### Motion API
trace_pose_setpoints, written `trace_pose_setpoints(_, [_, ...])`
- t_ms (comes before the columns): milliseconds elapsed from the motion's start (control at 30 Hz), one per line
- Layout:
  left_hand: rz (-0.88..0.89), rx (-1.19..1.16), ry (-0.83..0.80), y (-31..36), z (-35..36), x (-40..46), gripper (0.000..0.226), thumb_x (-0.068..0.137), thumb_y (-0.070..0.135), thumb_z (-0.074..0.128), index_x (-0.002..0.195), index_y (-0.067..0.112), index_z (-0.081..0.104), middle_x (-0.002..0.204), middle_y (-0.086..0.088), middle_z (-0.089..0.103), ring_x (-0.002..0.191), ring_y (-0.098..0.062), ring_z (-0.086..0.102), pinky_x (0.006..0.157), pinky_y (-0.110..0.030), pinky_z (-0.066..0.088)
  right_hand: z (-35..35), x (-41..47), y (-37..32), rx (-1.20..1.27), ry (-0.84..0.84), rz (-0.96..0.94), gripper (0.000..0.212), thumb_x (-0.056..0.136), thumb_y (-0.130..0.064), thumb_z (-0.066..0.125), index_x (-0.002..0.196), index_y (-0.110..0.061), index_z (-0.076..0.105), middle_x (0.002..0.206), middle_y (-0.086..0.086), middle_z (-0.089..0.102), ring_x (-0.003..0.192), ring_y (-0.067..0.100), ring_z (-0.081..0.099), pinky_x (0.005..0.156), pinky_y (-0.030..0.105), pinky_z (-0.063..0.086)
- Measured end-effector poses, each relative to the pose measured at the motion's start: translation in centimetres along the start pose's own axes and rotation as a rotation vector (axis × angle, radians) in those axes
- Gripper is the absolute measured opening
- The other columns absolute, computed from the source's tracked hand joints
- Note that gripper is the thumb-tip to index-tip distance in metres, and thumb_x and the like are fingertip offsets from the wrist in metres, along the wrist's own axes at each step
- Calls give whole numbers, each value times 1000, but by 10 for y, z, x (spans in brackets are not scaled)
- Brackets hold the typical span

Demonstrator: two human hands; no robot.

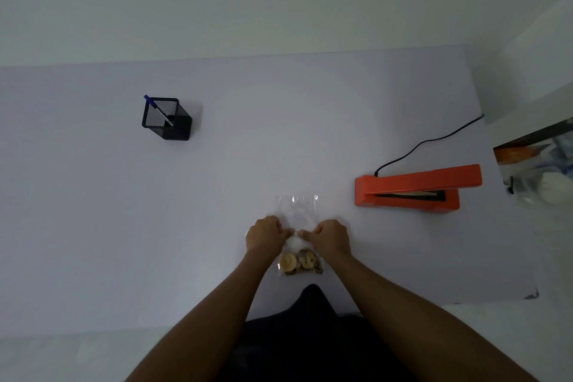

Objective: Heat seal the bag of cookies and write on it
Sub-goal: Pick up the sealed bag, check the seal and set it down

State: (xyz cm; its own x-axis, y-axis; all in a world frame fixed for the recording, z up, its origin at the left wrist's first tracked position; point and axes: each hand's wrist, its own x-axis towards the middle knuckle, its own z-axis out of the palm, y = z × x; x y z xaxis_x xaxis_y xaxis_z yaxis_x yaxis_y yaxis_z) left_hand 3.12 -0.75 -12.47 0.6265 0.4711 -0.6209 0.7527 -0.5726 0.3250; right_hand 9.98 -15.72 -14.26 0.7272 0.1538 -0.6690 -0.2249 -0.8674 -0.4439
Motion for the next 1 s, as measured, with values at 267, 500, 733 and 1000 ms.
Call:
trace_pose_setpoints(267, [29, 16, -49, 5, 8, -11, 28, 91, 34, 64, 108, 14, 55, 110, -3, 62, 96, -25, 65, 76, -35, 53, -5, -7, 3, 35, -45, -20, 33, 81, -32, 79, 61, -16, 57, 62, -2, 61, 60, 12, 60, 62, 32, 55])
trace_pose_setpoints(500, [-75, -103, -42, -22, 11, -40, 38, 93, 50, 54, 85, 13, 60, 78, -2, 64, 75, -22, 64, 65, -30, 45, -22, -30, 51, 42, -39, -28, 47, 90, -41, 66, 65, -1, 65, 60, 9, 68, 53, 16, 64, 58, 32, 52])
trace_pose_setpoints(733, [-136, -327, -128, -17, 8, -31, 31, 91, 45, 60, 84, 14, 58, 78, 0, 62, 72, -14, 59, 65, -30, 49, -20, -27, 26, 106, -173, -49, 31, 93, -29, 65, 75, -4, 71, 61, 12, 72, 45, 9, 61, 51, 27, 54])
trace_pose_setpoints(1000, [-71, -416, 8, 22, -62, 34, 50, 92, 40, 62, 127, 5, 54, 121, -13, 64, 109, -28, 59, 82, -28, 43, -41, 32, -63, 265, -51, -97, 16, 93, -18, 64, 88, -4, 71, 76, 13, 71, 60, 19, 66, 59, 34, 54])
